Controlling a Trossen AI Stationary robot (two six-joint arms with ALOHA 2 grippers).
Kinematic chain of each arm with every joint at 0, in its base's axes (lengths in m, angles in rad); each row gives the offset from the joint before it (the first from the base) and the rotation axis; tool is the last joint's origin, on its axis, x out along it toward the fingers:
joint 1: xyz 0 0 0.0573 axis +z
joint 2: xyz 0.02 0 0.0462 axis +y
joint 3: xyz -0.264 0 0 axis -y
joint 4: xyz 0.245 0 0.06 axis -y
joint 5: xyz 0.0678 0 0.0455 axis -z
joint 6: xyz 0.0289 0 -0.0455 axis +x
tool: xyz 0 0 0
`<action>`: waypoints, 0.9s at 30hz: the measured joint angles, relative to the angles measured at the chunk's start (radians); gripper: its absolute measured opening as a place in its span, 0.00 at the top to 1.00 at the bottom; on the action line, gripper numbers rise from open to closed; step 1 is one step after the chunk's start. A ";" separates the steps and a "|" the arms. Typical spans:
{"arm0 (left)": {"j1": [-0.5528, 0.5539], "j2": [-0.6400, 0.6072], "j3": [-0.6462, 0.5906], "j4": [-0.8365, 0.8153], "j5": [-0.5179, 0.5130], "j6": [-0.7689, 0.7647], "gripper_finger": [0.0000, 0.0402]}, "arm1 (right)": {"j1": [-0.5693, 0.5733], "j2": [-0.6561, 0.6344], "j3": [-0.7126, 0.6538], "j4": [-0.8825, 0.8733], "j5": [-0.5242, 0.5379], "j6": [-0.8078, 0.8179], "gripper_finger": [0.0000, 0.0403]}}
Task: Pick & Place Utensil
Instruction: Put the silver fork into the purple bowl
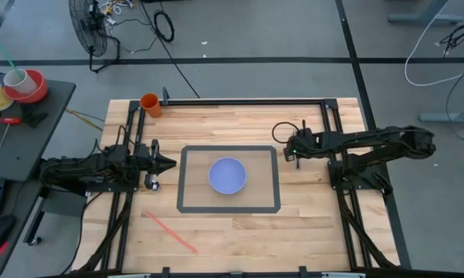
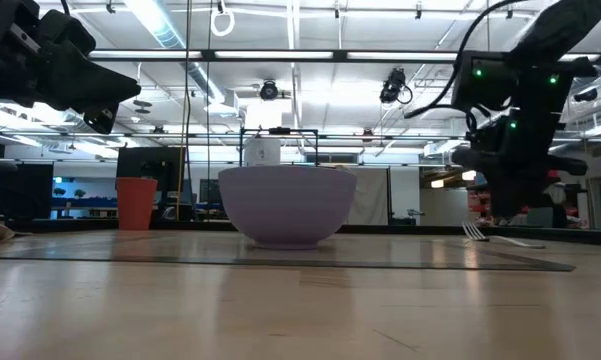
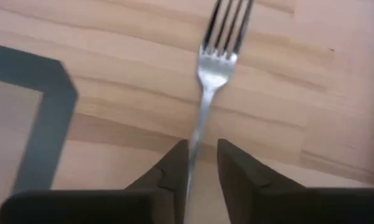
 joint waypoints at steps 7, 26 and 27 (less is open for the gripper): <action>0.000 0.000 0.000 0.000 0.000 0.000 0.88 | -0.036 0.029 -0.051 0.152 0.000 -0.034 0.71; 0.000 0.000 0.000 0.000 0.000 0.000 0.88 | -0.050 0.181 -0.049 0.187 -0.039 0.052 0.89; 0.000 0.000 0.000 0.000 0.000 0.000 0.88 | -0.050 0.181 -0.049 0.187 -0.043 0.053 0.91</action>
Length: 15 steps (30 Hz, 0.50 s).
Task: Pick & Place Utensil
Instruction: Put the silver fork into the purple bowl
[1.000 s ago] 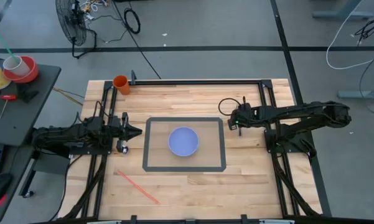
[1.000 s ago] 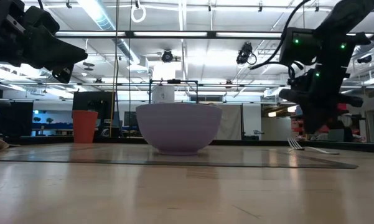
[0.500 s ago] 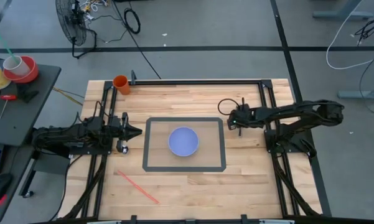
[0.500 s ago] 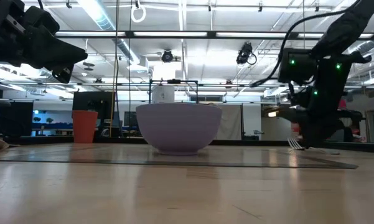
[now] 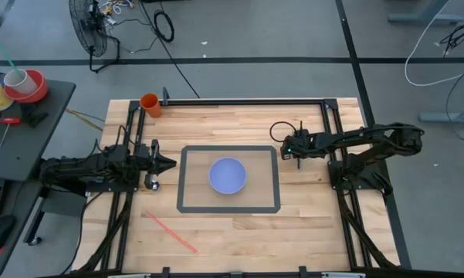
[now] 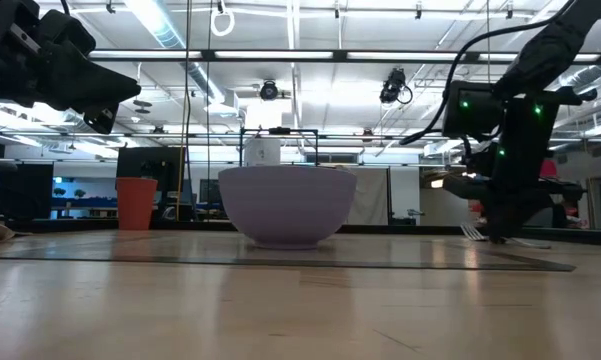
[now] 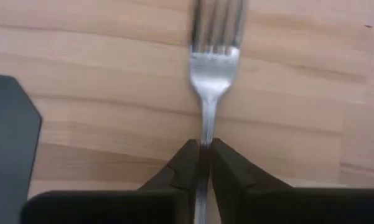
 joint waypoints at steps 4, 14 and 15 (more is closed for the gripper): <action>0.000 0.000 0.000 0.000 0.000 0.000 0.88 | 0.000 0.000 0.004 -0.005 -0.005 0.002 0.97; 0.000 0.000 0.000 0.000 0.000 0.000 0.88 | 0.050 0.006 0.295 -0.277 -0.026 -0.091 0.95; 0.000 0.000 0.000 0.000 0.000 0.000 0.88 | 0.063 0.006 0.335 -0.294 -0.017 -0.111 0.95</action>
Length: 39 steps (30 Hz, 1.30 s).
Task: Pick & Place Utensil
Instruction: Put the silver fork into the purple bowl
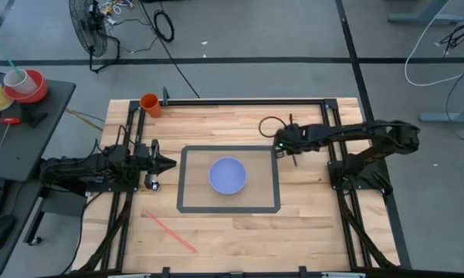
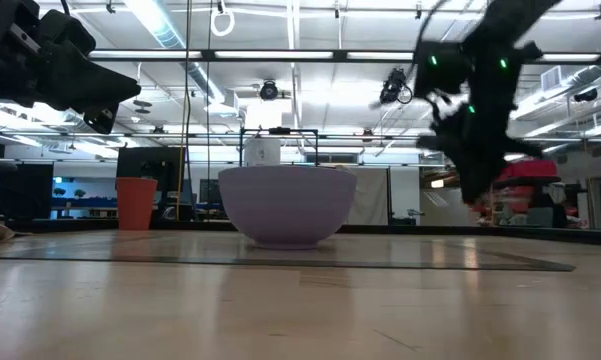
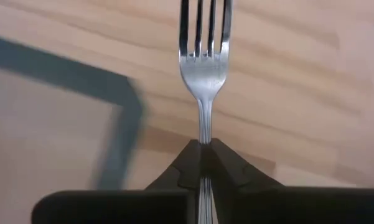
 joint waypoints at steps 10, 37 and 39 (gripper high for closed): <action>0.000 0.000 0.000 0.000 0.000 0.000 0.88 | 0.170 0.093 0.388 -0.043 0.047 -0.169 0.97; 0.000 0.000 0.000 0.000 0.000 0.000 0.88 | 0.303 0.712 0.979 -0.248 -0.253 -0.472 0.96; 0.000 0.000 0.000 0.000 0.000 0.000 0.88 | 0.303 0.714 0.979 -0.237 -0.253 -0.484 0.96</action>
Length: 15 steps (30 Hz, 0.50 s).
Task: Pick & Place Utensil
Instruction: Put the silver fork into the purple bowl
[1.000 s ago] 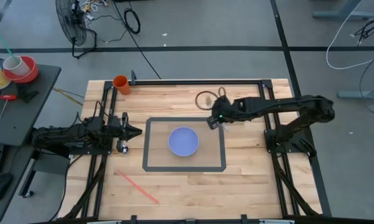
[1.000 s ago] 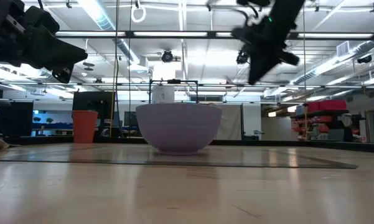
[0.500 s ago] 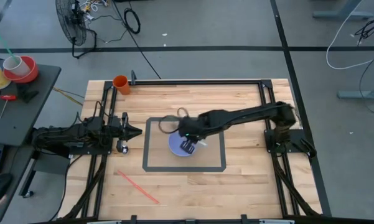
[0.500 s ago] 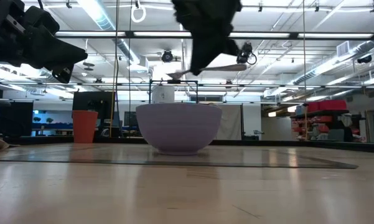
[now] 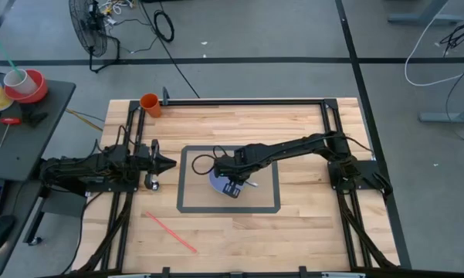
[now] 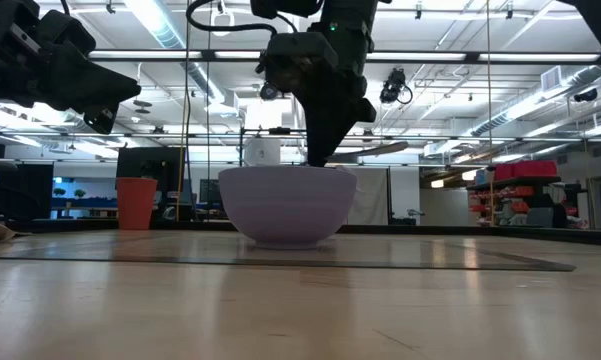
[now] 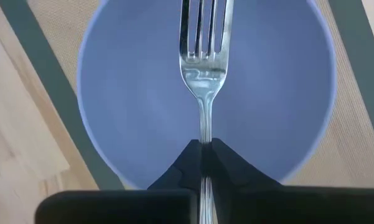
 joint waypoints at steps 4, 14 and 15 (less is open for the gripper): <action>0.000 0.000 0.000 0.000 0.000 0.000 0.88 | 0.000 0.001 -0.006 0.013 0.017 -0.021 0.96; 0.000 0.000 0.000 0.000 0.000 0.000 0.88 | 0.000 0.001 -0.107 0.101 -0.001 -0.018 0.96; 0.000 0.000 0.000 0.000 0.000 0.000 0.88 | 0.001 0.001 -0.108 0.110 -0.002 -0.018 0.96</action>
